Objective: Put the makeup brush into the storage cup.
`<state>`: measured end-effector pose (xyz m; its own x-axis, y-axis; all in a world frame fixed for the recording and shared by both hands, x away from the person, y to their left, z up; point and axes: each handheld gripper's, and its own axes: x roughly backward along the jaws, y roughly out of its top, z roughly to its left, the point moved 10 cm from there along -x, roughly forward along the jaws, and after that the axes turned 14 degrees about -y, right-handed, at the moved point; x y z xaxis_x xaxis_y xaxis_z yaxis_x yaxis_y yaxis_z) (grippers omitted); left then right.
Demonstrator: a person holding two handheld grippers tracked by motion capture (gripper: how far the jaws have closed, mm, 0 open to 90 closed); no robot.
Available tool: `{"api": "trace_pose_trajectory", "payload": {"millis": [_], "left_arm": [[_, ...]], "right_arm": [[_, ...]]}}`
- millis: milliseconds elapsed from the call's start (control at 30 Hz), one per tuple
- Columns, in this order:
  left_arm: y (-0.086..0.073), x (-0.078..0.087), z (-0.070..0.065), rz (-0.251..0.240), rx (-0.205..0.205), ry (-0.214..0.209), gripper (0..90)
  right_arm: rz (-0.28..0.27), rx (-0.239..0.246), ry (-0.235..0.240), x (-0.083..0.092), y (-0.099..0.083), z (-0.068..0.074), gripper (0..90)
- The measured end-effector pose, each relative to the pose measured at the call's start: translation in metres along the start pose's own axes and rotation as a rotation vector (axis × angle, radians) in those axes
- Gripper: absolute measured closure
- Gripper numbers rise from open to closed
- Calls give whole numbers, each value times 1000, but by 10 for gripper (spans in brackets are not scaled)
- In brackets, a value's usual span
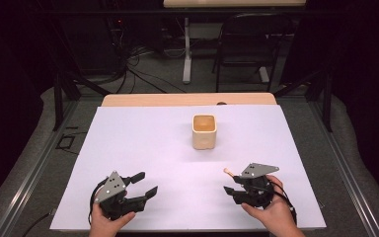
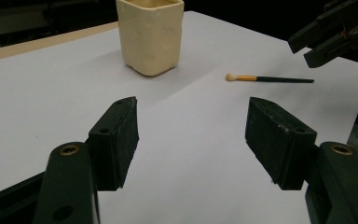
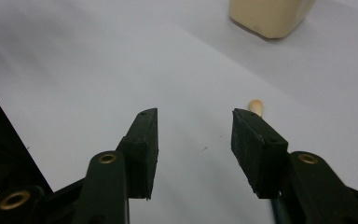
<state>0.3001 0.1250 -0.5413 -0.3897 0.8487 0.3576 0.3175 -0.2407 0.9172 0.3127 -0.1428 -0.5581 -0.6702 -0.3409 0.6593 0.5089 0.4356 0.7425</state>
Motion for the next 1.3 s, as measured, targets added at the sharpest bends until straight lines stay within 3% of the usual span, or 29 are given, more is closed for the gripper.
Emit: {"api": "trace_pose_trajectory", "payload": {"millis": [1300], "left_arm": [[0,0,-1,-1,-4,-3,351]], "right_arm": [[199,89,4,-12,2,-9,521]]}}
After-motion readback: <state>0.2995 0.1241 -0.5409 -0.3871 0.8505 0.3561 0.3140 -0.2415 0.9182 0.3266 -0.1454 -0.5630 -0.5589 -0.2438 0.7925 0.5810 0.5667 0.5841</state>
